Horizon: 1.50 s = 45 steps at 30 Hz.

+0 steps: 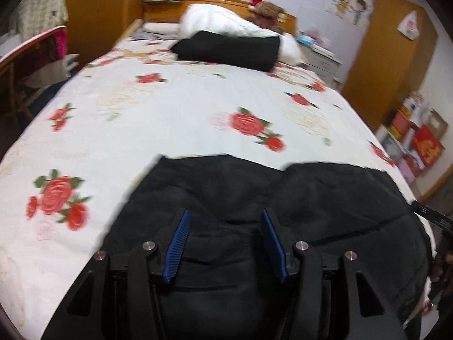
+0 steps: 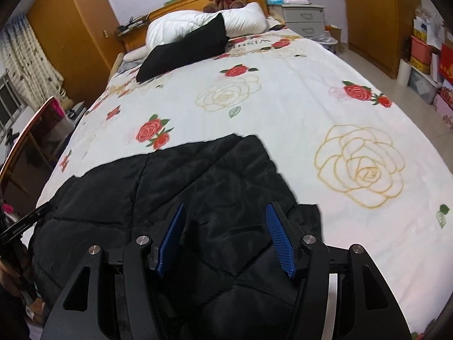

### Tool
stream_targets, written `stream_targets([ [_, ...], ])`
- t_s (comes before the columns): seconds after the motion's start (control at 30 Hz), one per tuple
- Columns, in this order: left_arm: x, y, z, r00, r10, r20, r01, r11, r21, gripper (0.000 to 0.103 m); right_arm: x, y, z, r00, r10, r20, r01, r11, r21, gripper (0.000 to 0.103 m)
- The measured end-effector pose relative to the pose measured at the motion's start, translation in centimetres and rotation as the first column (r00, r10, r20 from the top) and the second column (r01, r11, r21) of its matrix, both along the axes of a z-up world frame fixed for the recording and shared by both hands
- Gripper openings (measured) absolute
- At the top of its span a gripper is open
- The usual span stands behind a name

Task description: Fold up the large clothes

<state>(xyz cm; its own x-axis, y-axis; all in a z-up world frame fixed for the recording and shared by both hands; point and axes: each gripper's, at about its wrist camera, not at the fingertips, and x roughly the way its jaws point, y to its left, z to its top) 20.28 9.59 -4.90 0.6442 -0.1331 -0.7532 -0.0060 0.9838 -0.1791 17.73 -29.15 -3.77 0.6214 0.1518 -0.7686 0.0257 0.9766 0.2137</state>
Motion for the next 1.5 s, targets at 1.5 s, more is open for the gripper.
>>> stream_targets([
  [1.5, -21.6, -7.5, 6.6, 0.995, -0.087, 0.048, 0.085, 0.995, 0.054, 0.071, -20.7, 9.3, 6.9, 0.98, 0.153, 0.13, -0.135, 0.982, -0.135, 0.063],
])
